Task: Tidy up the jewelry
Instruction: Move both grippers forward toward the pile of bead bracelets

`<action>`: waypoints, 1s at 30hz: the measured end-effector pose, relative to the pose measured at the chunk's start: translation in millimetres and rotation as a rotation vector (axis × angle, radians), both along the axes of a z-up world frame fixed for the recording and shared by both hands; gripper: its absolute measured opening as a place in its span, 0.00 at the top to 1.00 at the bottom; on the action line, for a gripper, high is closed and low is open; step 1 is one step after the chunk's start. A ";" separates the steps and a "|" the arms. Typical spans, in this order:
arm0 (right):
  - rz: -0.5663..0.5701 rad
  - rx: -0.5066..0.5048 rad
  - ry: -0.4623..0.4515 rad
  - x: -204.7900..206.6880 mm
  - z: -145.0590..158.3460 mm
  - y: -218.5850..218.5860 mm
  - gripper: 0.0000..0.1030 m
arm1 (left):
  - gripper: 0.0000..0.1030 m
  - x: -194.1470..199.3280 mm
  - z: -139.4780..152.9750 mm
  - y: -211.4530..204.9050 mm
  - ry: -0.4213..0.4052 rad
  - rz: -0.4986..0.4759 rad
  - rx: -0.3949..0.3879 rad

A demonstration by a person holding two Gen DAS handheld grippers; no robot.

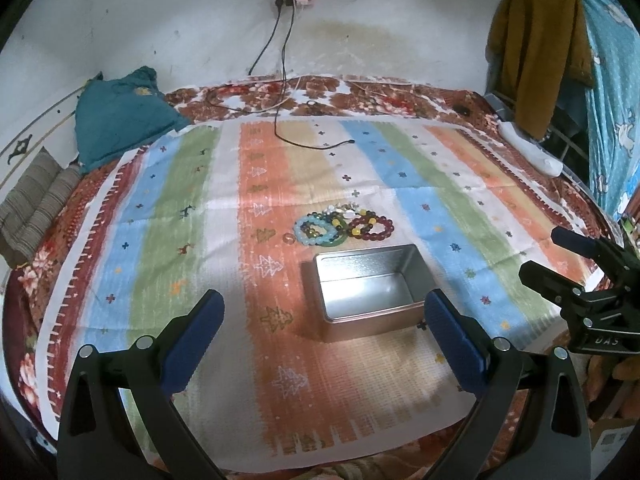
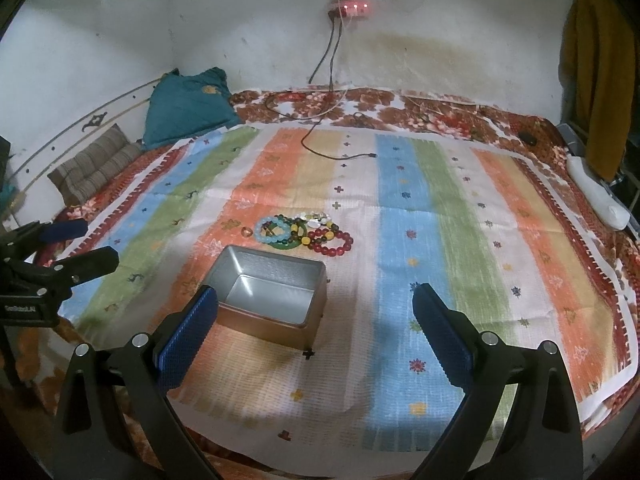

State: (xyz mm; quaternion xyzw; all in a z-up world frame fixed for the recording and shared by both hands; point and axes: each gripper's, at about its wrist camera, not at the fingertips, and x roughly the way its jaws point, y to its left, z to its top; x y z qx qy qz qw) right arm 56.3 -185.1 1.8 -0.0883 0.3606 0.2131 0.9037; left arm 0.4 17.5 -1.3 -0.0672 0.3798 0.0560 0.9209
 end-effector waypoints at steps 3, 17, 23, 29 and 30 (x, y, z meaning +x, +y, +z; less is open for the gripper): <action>-0.004 -0.004 0.008 2.5 -1.7 2.1 0.04 | 0.05 1.7 -1.4 0.9 0.010 0.001 -0.005; -0.019 -0.005 0.055 21.7 -9.1 6.7 0.04 | 0.05 15.6 -6.2 7.6 0.048 0.037 -0.002; -0.020 -0.019 0.074 34.1 -14.3 12.1 0.04 | 0.05 28.1 -9.4 17.0 0.082 0.066 0.002; -0.036 -0.034 0.094 54.0 -17.6 13.6 0.04 | 0.05 43.3 -8.2 25.2 0.099 0.075 0.044; -0.038 -0.037 0.095 55.4 -17.8 13.4 0.04 | 0.05 45.3 -8.2 26.5 0.101 0.075 0.045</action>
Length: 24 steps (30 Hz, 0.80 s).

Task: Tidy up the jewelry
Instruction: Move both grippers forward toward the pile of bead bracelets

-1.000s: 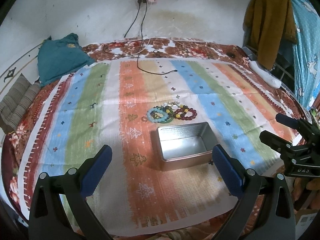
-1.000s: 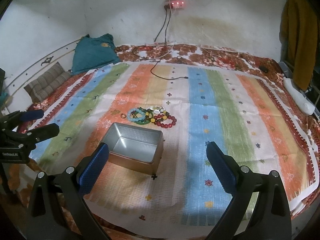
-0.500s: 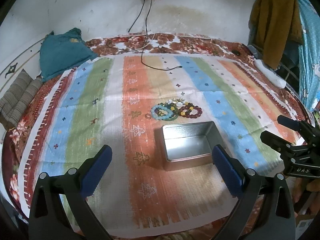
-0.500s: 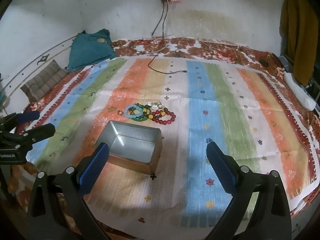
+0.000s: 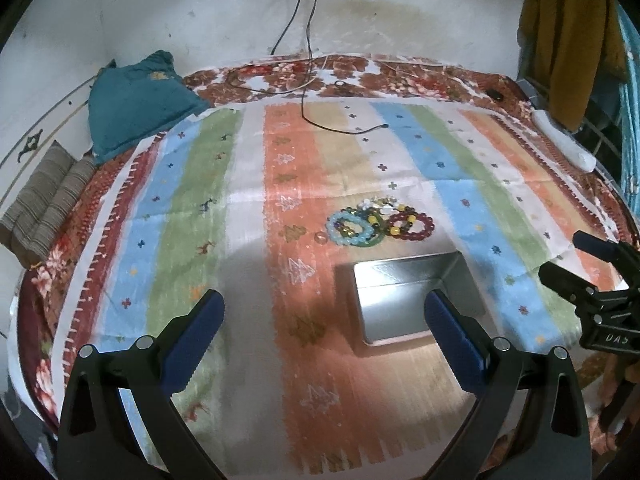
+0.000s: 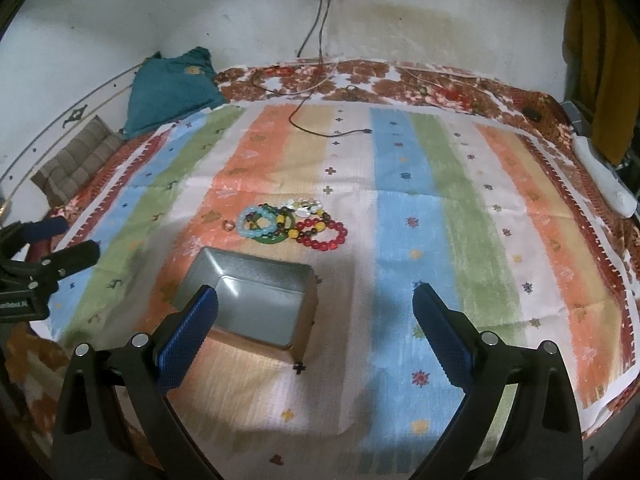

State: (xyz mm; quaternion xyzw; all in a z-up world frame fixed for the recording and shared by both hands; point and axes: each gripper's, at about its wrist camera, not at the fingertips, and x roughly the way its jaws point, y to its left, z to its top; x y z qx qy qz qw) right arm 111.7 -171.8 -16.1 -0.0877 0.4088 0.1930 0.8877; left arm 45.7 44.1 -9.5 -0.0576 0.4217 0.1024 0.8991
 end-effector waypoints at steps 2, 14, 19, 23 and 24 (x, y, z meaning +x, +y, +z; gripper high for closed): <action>-0.004 -0.008 0.003 4.5 -1.1 0.8 0.04 | 0.05 3.7 0.7 1.3 0.000 -0.002 0.008; -0.009 0.001 0.030 32.5 -4.4 6.8 0.04 | 0.05 33.4 -0.9 9.5 0.035 0.003 0.009; -0.014 -0.001 0.059 48.7 -8.8 11.1 0.04 | 0.05 49.6 -3.2 13.8 0.049 0.021 0.007; -0.013 -0.006 0.080 56.2 -13.2 13.2 0.04 | 0.05 59.0 -6.2 13.8 0.068 0.021 0.011; -0.012 -0.010 0.084 58.3 -14.7 14.2 0.04 | 0.05 61.1 -7.0 13.9 0.073 0.019 0.012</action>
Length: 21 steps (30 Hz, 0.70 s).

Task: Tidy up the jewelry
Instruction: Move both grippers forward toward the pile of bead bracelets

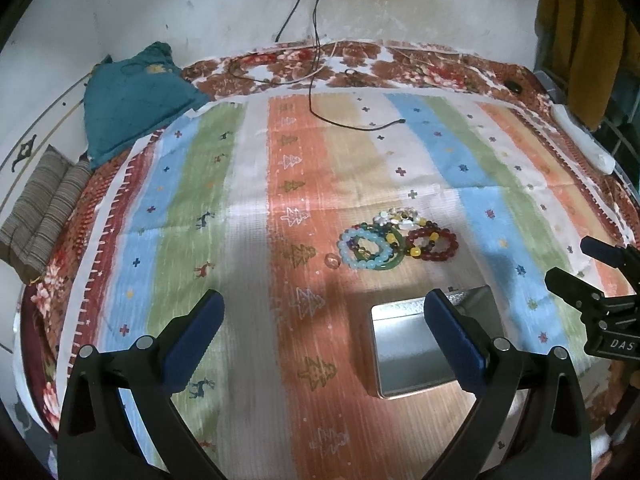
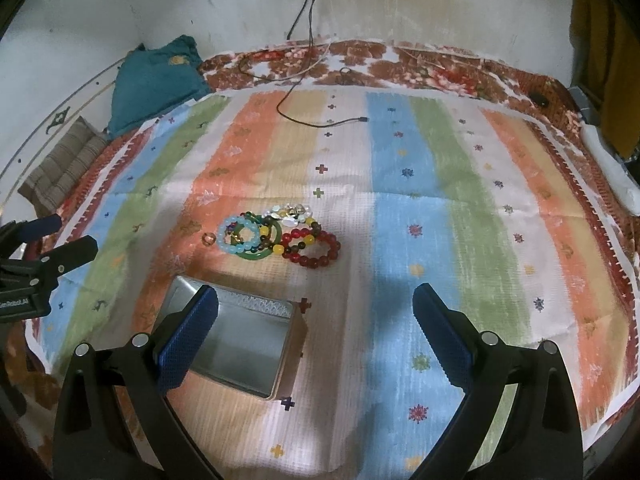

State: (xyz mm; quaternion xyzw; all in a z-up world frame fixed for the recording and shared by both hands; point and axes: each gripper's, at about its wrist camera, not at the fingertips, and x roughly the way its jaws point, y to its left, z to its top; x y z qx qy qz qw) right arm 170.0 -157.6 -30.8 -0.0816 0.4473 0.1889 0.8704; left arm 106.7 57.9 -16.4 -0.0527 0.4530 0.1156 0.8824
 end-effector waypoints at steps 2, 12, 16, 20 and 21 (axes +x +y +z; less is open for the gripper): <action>0.001 -0.009 0.005 3.3 -1.9 1.6 0.04 | 0.05 3.5 -1.0 0.9 0.006 -0.002 -0.001; 0.003 -0.030 0.038 20.7 -11.9 10.2 0.04 | 0.05 25.2 -6.0 5.8 0.024 0.010 -0.020; 0.000 -0.037 0.055 27.4 -17.7 12.7 0.04 | 0.05 34.2 -8.7 10.2 0.033 0.022 -0.031; -0.001 -0.044 0.075 34.7 -23.3 15.7 0.04 | 0.05 42.6 -12.8 12.1 0.049 0.028 -0.031; 0.000 -0.045 0.079 36.2 -24.9 15.9 0.04 | 0.05 44.6 -13.6 12.6 0.052 0.027 -0.030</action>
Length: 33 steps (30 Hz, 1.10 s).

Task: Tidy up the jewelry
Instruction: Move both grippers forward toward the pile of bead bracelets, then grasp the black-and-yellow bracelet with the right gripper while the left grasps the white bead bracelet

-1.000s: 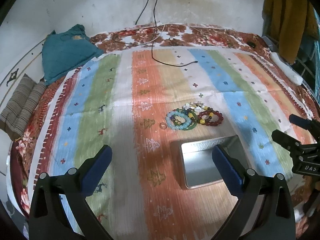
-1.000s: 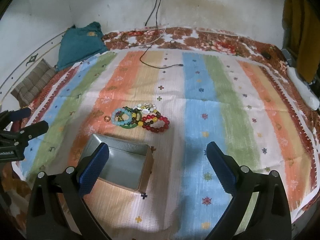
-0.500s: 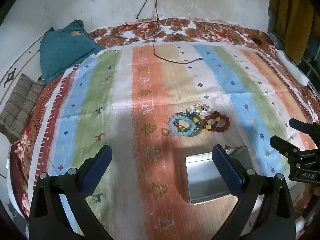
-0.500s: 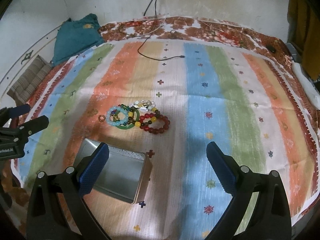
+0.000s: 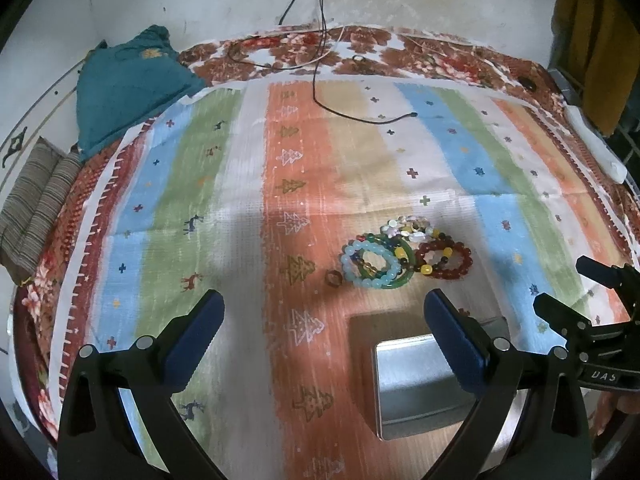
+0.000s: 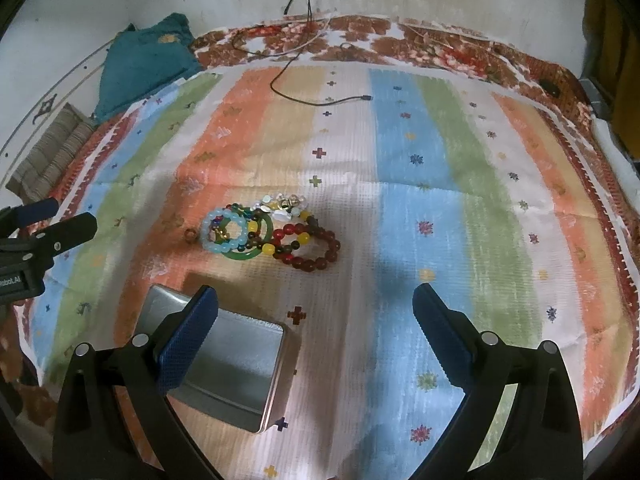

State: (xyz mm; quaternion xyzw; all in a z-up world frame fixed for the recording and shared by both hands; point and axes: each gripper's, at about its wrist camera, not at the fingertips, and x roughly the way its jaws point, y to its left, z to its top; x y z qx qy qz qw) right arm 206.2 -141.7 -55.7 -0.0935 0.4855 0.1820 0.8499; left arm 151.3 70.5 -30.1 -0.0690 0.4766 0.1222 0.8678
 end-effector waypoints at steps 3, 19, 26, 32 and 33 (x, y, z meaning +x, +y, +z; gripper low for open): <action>0.003 -0.005 0.012 4.2 -3.5 1.6 0.04 | 0.05 5.8 -2.4 1.1 0.006 0.000 -0.006; 0.003 -0.010 0.071 28.2 -21.2 8.0 0.04 | 0.06 42.9 -21.0 -0.3 0.055 -0.028 -0.018; -0.010 -0.017 0.094 46.2 -32.0 8.8 0.04 | 0.06 64.3 -34.7 8.4 0.075 -0.016 -0.047; -0.006 -0.010 0.106 58.7 -38.3 12.5 0.04 | 0.06 80.6 -45.1 12.9 0.089 -0.022 -0.075; -0.007 -0.010 0.107 60.4 -39.3 12.8 0.04 | 0.06 83.5 -46.9 12.9 0.092 -0.025 -0.076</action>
